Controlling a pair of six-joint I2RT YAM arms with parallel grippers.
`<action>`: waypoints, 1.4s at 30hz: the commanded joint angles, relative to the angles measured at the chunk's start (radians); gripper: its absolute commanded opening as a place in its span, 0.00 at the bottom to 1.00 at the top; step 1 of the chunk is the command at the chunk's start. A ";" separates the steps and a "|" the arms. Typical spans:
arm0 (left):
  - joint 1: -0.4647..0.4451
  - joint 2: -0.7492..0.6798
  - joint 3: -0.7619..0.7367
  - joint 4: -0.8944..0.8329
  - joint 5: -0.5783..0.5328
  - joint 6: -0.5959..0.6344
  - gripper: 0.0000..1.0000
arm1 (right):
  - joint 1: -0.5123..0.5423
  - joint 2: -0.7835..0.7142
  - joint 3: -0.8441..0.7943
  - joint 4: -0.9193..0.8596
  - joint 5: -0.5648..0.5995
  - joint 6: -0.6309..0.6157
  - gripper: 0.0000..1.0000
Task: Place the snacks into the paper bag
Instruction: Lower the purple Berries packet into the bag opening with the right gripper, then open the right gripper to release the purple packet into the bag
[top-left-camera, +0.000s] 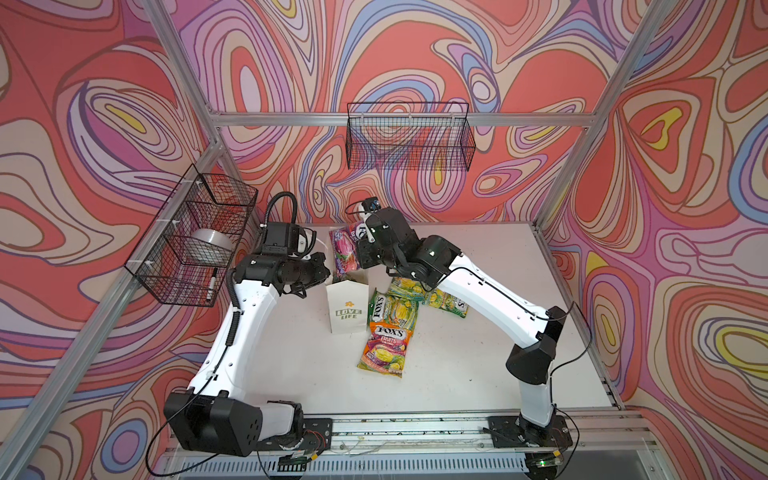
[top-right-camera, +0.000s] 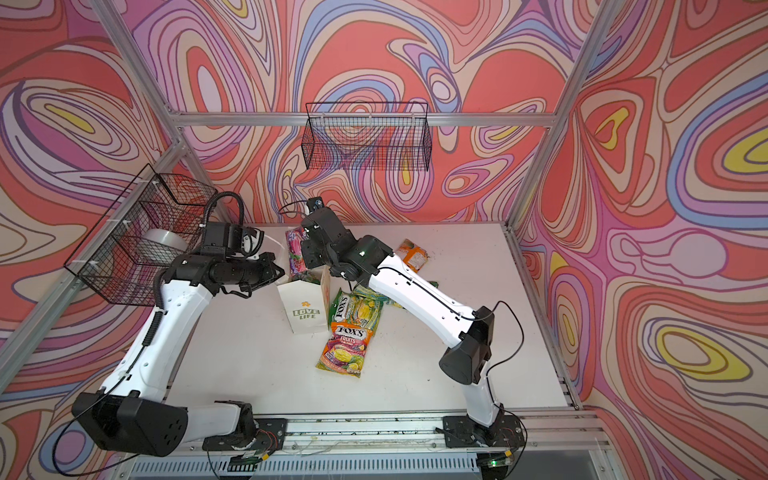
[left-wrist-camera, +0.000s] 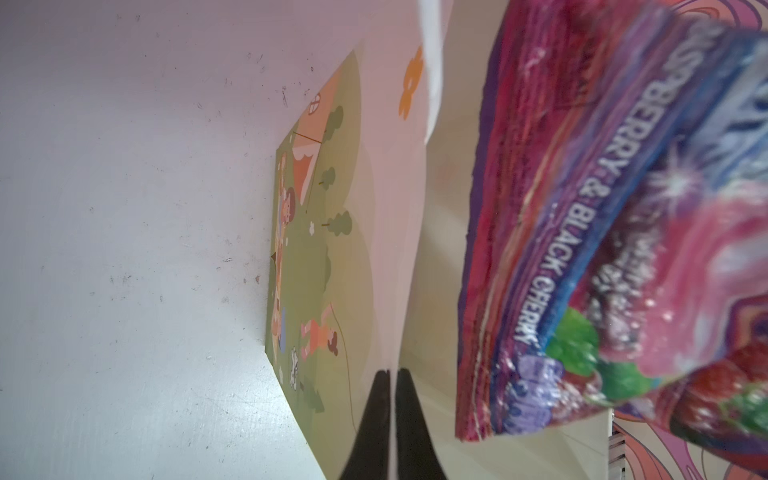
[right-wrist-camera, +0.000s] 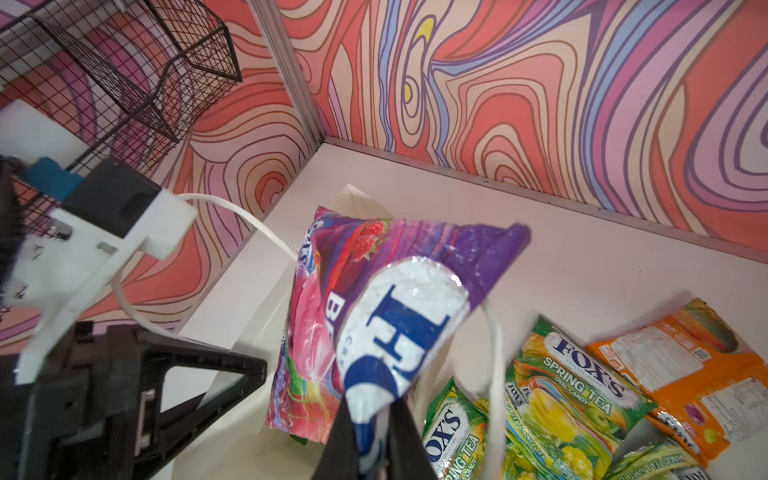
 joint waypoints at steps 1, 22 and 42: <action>0.005 -0.019 -0.006 0.020 0.016 -0.003 0.00 | 0.016 0.026 0.067 -0.034 0.072 -0.005 0.00; 0.005 -0.019 -0.007 0.021 0.022 -0.003 0.00 | 0.065 0.168 0.218 -0.137 0.115 -0.033 0.19; 0.005 -0.019 -0.007 0.019 0.014 -0.003 0.00 | 0.093 0.011 0.146 -0.006 -0.052 -0.074 0.65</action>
